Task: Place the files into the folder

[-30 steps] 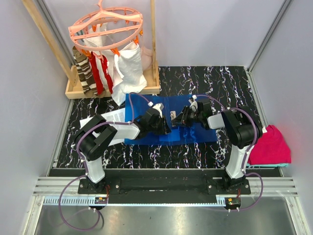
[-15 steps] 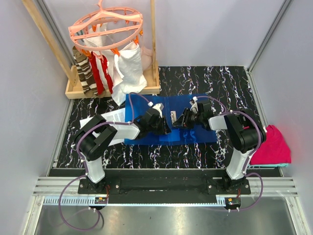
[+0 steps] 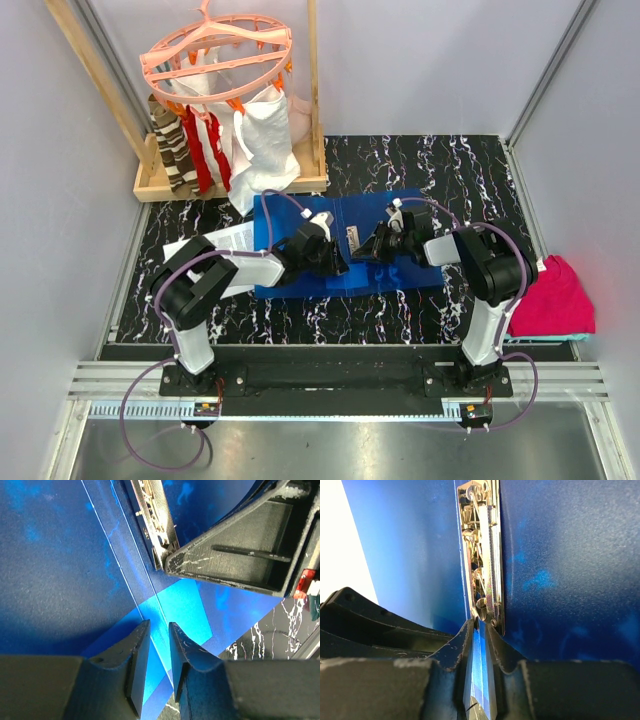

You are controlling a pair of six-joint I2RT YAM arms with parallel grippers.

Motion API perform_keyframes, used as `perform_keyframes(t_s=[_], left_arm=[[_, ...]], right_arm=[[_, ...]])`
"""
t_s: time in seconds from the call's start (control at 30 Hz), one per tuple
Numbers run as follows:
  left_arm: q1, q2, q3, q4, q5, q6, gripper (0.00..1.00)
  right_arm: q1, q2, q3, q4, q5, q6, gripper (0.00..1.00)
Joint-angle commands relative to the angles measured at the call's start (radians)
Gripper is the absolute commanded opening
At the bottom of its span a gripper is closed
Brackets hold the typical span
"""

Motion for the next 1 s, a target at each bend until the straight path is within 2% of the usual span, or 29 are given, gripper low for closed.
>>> perform_keyframes(t_s=[0.0, 0.27, 0.43, 0.67, 0.8, 0.87, 0.93, 0.97], left_arm=[[-0.001, -0.015, -0.013, -0.080, -0.057, 0.039, 0.28], [0.000, -0.017, -0.016, -0.093, -0.065, 0.056, 0.28], [-0.001, -0.026, -0.007, -0.109, -0.070, 0.065, 0.28], [-0.001, -0.026, -0.001, -0.112, -0.068, 0.061, 0.28], [0.000, -0.032, 0.010, -0.123, -0.065, 0.064, 0.28], [0.000, -0.038, 0.025, -0.141, -0.065, 0.068, 0.29], [0.007, -0.060, 0.039, -0.158, -0.079, 0.064, 0.33], [0.019, -0.067, 0.056, -0.181, -0.089, 0.056, 0.38]], right_arm=[[0.003, 0.035, 0.030, 0.032, 0.025, -0.006, 0.21], [0.003, 0.047, 0.064, 0.038, 0.005, -0.001, 0.18], [0.003, 0.046, 0.070, 0.047, 0.001, 0.005, 0.10], [0.003, 0.053, 0.076, 0.053, -0.010, 0.005, 0.14], [0.005, 0.072, 0.076, 0.062, -0.019, 0.012, 0.09], [0.005, 0.076, 0.072, 0.067, -0.016, 0.015, 0.00], [0.003, 0.069, 0.069, 0.049, 0.013, 0.012, 0.00], [0.005, 0.062, 0.072, -0.012, 0.034, -0.003, 0.00]])
